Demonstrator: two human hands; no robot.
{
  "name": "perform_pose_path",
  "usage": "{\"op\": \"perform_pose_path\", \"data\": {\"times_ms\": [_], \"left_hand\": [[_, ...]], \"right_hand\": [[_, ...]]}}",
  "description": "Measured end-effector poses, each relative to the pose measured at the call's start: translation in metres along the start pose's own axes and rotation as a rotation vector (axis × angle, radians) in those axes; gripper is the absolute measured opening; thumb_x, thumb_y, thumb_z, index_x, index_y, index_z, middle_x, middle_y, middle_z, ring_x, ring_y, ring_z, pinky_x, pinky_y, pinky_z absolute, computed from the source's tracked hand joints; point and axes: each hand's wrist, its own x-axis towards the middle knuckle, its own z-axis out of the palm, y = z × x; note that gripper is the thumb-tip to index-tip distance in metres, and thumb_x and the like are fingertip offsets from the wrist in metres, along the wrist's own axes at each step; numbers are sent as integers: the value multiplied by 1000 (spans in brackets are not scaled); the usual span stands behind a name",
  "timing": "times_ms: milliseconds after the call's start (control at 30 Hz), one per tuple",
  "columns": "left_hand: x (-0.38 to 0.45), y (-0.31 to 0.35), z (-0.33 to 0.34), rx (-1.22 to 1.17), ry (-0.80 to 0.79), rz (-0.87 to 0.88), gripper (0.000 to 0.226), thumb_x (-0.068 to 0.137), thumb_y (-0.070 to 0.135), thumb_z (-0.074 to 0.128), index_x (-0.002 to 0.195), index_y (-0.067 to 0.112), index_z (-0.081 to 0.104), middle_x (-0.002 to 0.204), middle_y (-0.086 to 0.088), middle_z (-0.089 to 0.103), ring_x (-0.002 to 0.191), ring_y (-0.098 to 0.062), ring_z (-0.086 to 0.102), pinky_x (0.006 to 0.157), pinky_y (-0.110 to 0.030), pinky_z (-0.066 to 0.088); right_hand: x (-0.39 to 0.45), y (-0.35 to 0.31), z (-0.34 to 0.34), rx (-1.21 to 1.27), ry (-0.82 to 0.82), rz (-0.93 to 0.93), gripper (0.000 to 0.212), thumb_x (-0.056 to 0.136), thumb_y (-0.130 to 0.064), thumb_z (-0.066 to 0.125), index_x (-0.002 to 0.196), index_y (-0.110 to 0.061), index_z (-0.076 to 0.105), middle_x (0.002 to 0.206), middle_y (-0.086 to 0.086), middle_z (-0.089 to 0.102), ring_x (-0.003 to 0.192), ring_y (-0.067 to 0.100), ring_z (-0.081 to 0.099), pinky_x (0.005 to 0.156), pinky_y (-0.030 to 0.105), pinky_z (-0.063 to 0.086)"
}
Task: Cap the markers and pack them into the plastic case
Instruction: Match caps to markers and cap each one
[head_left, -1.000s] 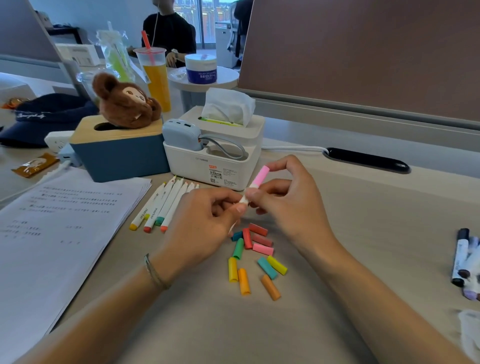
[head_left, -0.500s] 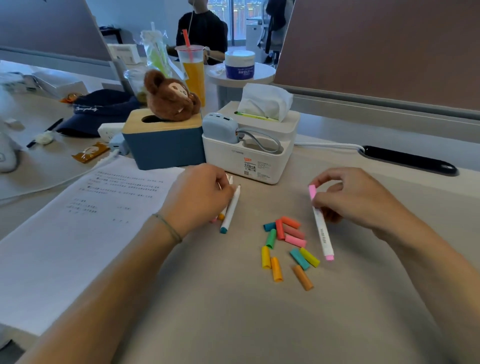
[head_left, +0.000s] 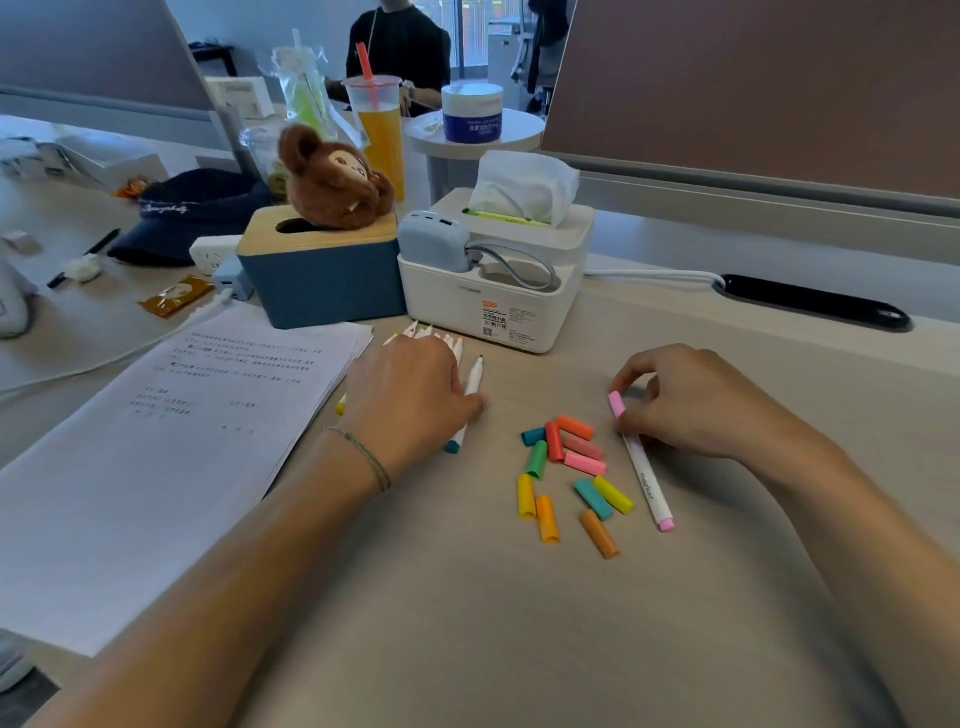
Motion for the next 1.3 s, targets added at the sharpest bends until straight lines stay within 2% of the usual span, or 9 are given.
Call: {"op": "perform_pose_path", "data": {"times_ms": [167,267,367,467,633,767,967,1100,1300], "left_hand": [[-2,1,-1,15,20,36,30,88,52,66,86,24,75,87,2,68,85,-17,61,78,-38,59],[-3,0,-2,-183,-41,39,22,87,47,69,83,26,76,84,6,69,78,-11,60,73,-32,58],[-1,3,-6,-468,-122,14,18,87,42,71,80,26,78,79,8,69,73,-11,62,64,-26,52],[0,4,-13,-633,-205,-44,24,90,41,69,80,21,77,58,3,66,50,-9,57,52,-24,48],[-2,2,-18,-752,-287,-69,29,92,39,67,82,14,76,52,-1,65,38,-6,50,41,-17,39],[-3,1,-18,-768,-305,-56,24,92,35,69,86,13,76,52,1,66,36,-5,50,40,-16,39],[-2,2,-15,-707,-287,-20,19,89,35,72,87,17,78,69,-5,72,42,-5,53,44,-17,46],[-3,4,-15,-713,-297,2,15,90,31,70,92,16,74,77,-4,78,74,-26,73,73,-33,62],[-4,4,-17,-721,-309,43,14,91,29,70,94,16,73,73,3,77,70,-12,72,78,-32,62]], "right_hand": [[-7,-6,-10,-17,43,-70,13,81,-32,82,87,-29,71,84,-4,62,81,15,58,59,28,37],[-16,-19,-15,16,-1,-142,8,83,-26,80,83,-28,72,76,-3,66,74,14,61,62,29,43],[-24,-36,-3,37,1,-225,11,88,-20,72,87,-31,73,77,-10,66,76,8,62,64,26,47],[-26,-49,18,-36,61,-321,12,92,-26,67,97,-35,74,86,-14,60,83,8,57,69,26,46],[-24,-51,35,-197,114,-389,18,94,-25,62,103,-34,74,84,-16,48,90,9,44,72,28,39],[-26,-52,35,-237,84,-369,18,93,-22,62,103,-32,73,88,-13,52,92,12,46,74,29,43],[-24,-50,30,-157,42,-247,6,92,-24,71,94,-29,74,91,-10,60,93,13,55,81,32,49],[-21,-46,34,-7,59,-175,3,89,-23,75,87,-25,75,90,-8,66,88,12,62,81,32,54],[-15,-39,33,13,134,-205,5,94,-22,69,91,-21,73,90,-7,65,87,14,60,75,27,49]]}}
